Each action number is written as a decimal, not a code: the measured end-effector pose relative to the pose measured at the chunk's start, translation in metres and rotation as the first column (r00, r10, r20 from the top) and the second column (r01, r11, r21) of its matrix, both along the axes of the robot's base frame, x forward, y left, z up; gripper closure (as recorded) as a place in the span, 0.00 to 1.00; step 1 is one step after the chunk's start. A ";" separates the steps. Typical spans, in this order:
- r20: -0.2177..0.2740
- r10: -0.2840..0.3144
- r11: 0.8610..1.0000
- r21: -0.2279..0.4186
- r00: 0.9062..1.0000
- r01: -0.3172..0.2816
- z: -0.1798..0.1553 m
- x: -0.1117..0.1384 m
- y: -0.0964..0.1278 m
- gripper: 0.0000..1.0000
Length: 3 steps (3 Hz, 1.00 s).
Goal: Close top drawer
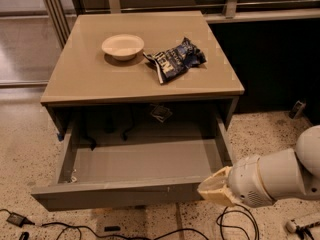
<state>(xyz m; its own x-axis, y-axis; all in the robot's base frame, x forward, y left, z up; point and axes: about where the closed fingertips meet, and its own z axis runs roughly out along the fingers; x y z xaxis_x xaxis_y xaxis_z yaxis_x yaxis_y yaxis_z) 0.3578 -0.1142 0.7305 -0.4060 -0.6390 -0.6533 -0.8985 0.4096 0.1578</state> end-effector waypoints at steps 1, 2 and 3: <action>-0.047 0.019 0.999 0.041 0.999 -0.017 -0.045 -0.008 0.032 1.00; -0.055 0.050 0.998 0.042 0.997 -0.048 -0.067 -0.007 0.053 1.00; -0.053 0.049 0.998 0.041 0.997 -0.047 -0.068 -0.007 0.054 0.81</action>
Offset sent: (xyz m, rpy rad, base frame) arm -0.0055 0.0773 -0.0965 0.0453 0.0713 0.0804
